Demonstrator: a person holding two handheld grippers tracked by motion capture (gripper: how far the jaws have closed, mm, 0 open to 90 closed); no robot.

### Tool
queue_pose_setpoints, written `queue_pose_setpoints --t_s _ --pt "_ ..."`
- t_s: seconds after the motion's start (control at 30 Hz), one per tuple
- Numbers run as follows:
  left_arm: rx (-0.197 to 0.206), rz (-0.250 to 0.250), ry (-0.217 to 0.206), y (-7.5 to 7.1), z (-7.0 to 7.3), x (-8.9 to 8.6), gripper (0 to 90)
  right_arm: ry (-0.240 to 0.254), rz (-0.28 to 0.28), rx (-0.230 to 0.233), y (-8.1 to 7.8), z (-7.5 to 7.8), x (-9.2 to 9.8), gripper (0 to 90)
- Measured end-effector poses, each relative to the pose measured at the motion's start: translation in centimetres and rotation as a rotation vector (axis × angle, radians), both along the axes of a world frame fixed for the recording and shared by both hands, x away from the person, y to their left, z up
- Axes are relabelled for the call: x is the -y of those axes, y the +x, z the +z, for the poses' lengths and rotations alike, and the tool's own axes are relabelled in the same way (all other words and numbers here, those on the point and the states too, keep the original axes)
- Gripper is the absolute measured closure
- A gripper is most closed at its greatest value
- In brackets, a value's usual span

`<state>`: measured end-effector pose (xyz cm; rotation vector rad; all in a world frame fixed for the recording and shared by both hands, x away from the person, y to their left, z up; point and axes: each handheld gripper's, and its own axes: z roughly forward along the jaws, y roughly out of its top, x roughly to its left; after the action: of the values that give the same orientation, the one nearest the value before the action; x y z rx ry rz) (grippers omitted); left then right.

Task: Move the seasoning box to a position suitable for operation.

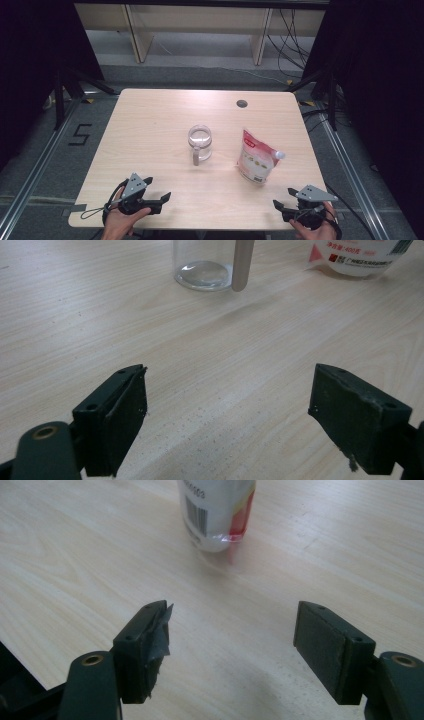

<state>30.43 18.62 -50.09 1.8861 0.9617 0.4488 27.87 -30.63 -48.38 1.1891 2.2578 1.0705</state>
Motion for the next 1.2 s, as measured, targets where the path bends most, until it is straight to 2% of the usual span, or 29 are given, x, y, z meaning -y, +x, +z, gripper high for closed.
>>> queue_pose_setpoints --t_s 0.03,0.07,0.1,0.13,0.17,0.23,0.3,0.37,0.4,0.43,0.47,0.5,0.53,0.57,0.6,0.67,0.73,0.8,0.87,0.9,0.93,1.0,1.07,1.1,1.13,1.2 --pt "0.001 0.000 0.008 0.0 0.0 0.0 15.0 0.012 -0.033 -0.004 -0.2 0.1 -0.1 31.0" --pt "0.002 0.001 0.008 0.1 0.0 0.1 14.9 -0.004 -0.026 0.013 -0.1 0.1 0.2 31.0" --pt "0.002 0.001 0.008 0.1 0.0 0.1 14.9 0.007 -0.029 0.002 -0.2 0.1 0.2 31.0" --pt "-0.002 0.000 0.017 0.1 0.0 0.3 15.0 0.015 -0.055 -0.010 -0.4 0.2 0.1 31.0" --pt "-0.002 -0.005 0.000 0.2 -0.1 0.4 15.2 0.011 -0.040 0.005 -0.3 0.1 0.2 31.0" --pt "-0.022 -0.008 0.005 0.3 0.0 0.5 15.9 0.005 -0.022 0.027 -0.2 0.1 0.5 31.0" --pt "-0.023 -0.011 0.007 0.3 -0.1 0.5 16.6 0.006 -0.037 0.022 -0.4 0.3 0.5 30.9" --pt "-0.029 -0.005 -0.013 0.8 -0.2 0.9 18.2 0.016 -0.039 0.018 -0.6 0.2 0.6 30.3" --pt "-0.031 -0.007 -0.001 1.0 -0.2 1.1 18.9 0.030 -0.067 0.005 -0.8 0.2 0.4 30.3" --pt "-0.034 -0.011 -0.007 1.1 -0.1 1.3 20.6 0.030 -0.075 0.002 -0.9 0.2 0.4 30.2" --pt "-0.030 -0.013 -0.010 1.3 -0.1 1.7 21.5 0.026 -0.052 0.018 -0.7 0.2 0.6 30.3" --pt "-0.027 -0.037 0.001 1.5 0.1 2.1 22.9 0.024 -0.046 0.023 -0.7 0.2 0.6 30.2" --pt "-0.027 -0.037 0.001 1.5 0.1 2.1 27.0 0.024 -0.046 0.023 -0.7 0.2 0.6 30.2" --pt "-0.005 -0.077 0.049 1.8 0.3 2.8 29.7 0.011 -0.047 0.019 -0.9 0.3 0.5 29.8" --pt "0.013 -0.087 0.066 2.0 0.4 3.0 30.3 0.015 -0.043 0.026 -0.9 0.3 0.4 29.8" --pt "-0.018 -0.064 0.034 2.7 0.4 3.6 31.1 0.006 -0.042 0.027 -1.0 0.3 0.4 29.8" --pt "-0.016 -0.056 0.026 3.0 0.5 3.9 33.0 -0.001 -0.047 0.030 -1.1 0.3 0.4 29.8" --pt "0.014 -0.063 0.051 4.0 0.6 4.6 34.4 0.003 -0.045 0.036 -1.0 0.2 0.4 29.6" --pt "0.011 -0.048 0.050 4.2 0.6 5.0 35.8 -0.010 -0.046 0.054 -0.9 0.2 0.5 29.3" --pt "0.023 -0.053 0.072 4.9 0.6 5.5 36.6 -0.013 -0.047 0.054 -0.9 0.2 0.5 29.3" --pt "0.032 -0.055 0.077 5.3 0.6 5.8 37.6 -0.003 -0.048 0.038 -0.9 0.2 0.4 29.3" --pt "0.024 -0.041 0.070 5.4 0.6 6.1 40.1 -0.003 -0.048 0.041 -1.0 0.2 0.4 29.3" --pt "0.046 -0.040 0.084 6.2 0.6 6.7 41.6 -0.006 -0.048 0.049 -0.9 0.2 0.5 29.0" --pt "0.037 -0.026 0.066 6.3 0.5 7.0 41.8 -0.005 -0.047 0.049 -0.9 0.2 0.5 28.9" --pt "0.045 -0.032 0.077 6.6 0.6 7.1 41.8 -0.005 -0.047 0.047 -0.9 0.2 0.5 28.9" --pt "0.034 -0.023 0.075 6.6 0.6 7.3 42.9 -0.009 -0.045 0.056 -0.9 0.2 0.5 28.9"
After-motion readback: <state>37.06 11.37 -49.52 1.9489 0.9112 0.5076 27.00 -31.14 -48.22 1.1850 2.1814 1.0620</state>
